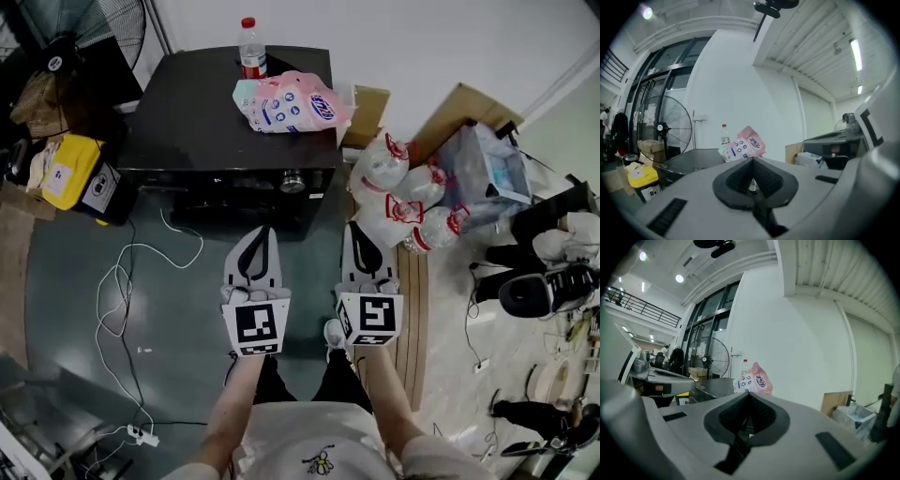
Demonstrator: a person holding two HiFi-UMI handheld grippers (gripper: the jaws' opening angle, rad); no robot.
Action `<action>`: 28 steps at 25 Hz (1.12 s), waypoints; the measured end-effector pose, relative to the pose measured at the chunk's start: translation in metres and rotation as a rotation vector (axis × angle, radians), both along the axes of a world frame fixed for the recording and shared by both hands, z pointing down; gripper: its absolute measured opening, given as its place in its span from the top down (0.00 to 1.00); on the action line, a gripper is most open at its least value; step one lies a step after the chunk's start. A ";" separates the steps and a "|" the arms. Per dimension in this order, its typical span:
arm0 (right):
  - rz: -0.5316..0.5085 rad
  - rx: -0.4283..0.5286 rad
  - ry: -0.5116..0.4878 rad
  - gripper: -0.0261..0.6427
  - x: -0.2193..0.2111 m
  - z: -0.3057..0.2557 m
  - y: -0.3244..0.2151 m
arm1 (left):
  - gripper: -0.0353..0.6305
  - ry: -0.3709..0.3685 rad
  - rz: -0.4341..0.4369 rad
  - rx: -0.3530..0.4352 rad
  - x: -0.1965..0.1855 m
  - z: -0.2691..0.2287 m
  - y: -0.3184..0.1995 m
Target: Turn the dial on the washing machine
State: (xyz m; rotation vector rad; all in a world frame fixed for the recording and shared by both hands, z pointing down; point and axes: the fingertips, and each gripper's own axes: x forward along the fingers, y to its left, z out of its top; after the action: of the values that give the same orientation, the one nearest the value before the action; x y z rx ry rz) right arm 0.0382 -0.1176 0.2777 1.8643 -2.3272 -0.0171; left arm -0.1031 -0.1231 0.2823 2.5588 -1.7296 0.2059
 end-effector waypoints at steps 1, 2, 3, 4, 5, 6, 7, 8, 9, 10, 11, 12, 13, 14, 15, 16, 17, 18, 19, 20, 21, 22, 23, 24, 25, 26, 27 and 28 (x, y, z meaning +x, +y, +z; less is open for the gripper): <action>-0.005 0.004 -0.004 0.96 0.006 0.005 -0.008 | 0.95 0.009 -0.020 -0.001 0.003 0.007 -0.007; -0.009 0.009 -0.006 0.96 0.011 0.013 -0.015 | 0.95 0.012 -0.036 -0.002 0.007 0.016 -0.014; -0.010 0.012 -0.008 0.96 0.016 0.021 -0.022 | 0.95 0.013 -0.046 -0.003 0.010 0.027 -0.021; -0.012 0.016 -0.010 0.96 0.021 0.030 -0.029 | 0.95 0.016 -0.052 -0.004 0.014 0.037 -0.027; -0.016 0.021 -0.012 0.96 0.025 0.039 -0.035 | 0.95 0.022 -0.055 -0.004 0.017 0.047 -0.033; -0.024 0.030 -0.013 0.96 0.027 0.047 -0.040 | 0.95 0.028 -0.056 -0.004 0.021 0.057 -0.038; -0.034 0.042 -0.011 0.96 0.028 0.055 -0.045 | 0.95 0.029 -0.055 -0.005 0.024 0.067 -0.042; -0.046 0.056 -0.007 0.96 0.028 0.063 -0.050 | 0.95 0.023 -0.055 -0.009 0.026 0.078 -0.046; -0.057 0.067 0.001 0.96 0.028 0.072 -0.056 | 0.95 0.016 -0.055 -0.013 0.029 0.090 -0.051; -0.064 0.075 0.008 0.96 0.028 0.082 -0.062 | 0.95 0.013 -0.058 -0.013 0.031 0.101 -0.055; -0.069 0.078 0.013 0.96 0.027 0.092 -0.066 | 0.95 0.014 -0.061 -0.012 0.032 0.112 -0.059; -0.072 0.076 0.014 0.96 0.026 0.102 -0.069 | 0.95 0.013 -0.066 -0.011 0.033 0.122 -0.062; -0.074 0.072 0.012 0.96 0.025 0.111 -0.070 | 0.95 0.011 -0.072 -0.012 0.033 0.132 -0.064; -0.075 0.068 0.010 0.96 0.024 0.118 -0.071 | 0.95 0.009 -0.079 -0.014 0.033 0.139 -0.066; -0.076 0.064 0.007 0.96 0.023 0.123 -0.072 | 0.95 0.007 -0.085 -0.014 0.033 0.145 -0.067; -0.079 0.062 0.004 0.96 0.022 0.127 -0.073 | 0.95 0.005 -0.089 -0.013 0.033 0.148 -0.068; -0.084 0.061 0.004 0.96 0.020 0.130 -0.074 | 0.95 0.002 -0.090 -0.012 0.034 0.149 -0.070; -0.091 0.061 0.006 0.96 0.018 0.132 -0.074 | 0.95 -0.002 -0.088 -0.009 0.035 0.150 -0.071; -0.098 0.060 0.009 0.96 0.017 0.133 -0.074 | 0.95 -0.008 -0.083 -0.006 0.036 0.150 -0.072; -0.105 0.058 0.012 0.96 0.015 0.134 -0.074 | 0.95 -0.014 -0.079 -0.002 0.038 0.150 -0.073; -0.109 0.056 0.015 0.96 0.015 0.136 -0.074 | 0.95 -0.021 -0.075 0.003 0.039 0.149 -0.075; -0.111 0.052 0.015 0.96 0.014 0.137 -0.075 | 0.95 -0.028 -0.074 0.008 0.040 0.147 -0.076; -0.112 0.050 0.014 0.96 0.014 0.137 -0.075 | 0.95 -0.035 -0.075 0.016 0.040 0.145 -0.079; -0.113 0.047 0.010 0.96 0.014 0.138 -0.076 | 0.95 -0.042 -0.076 0.024 0.039 0.142 -0.081; -0.117 0.044 0.007 0.96 0.014 0.138 -0.076 | 0.95 -0.046 -0.076 0.033 0.039 0.139 -0.085; -0.121 0.042 0.004 0.96 0.014 0.138 -0.076 | 0.95 -0.048 -0.073 0.039 0.039 0.136 -0.088; -0.124 0.038 0.003 0.96 0.015 0.139 -0.076 | 0.92 -0.048 -0.068 0.040 0.040 0.134 -0.091; -0.126 0.035 0.003 0.96 0.016 0.140 -0.077 | 0.79 -0.047 -0.062 0.040 0.042 0.133 -0.095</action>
State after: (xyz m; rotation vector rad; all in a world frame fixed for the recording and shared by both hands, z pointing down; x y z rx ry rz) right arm 0.0538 -0.1942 0.4177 1.7292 -2.4539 -0.0759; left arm -0.0614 -0.2180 0.4153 2.5436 -1.8443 0.2328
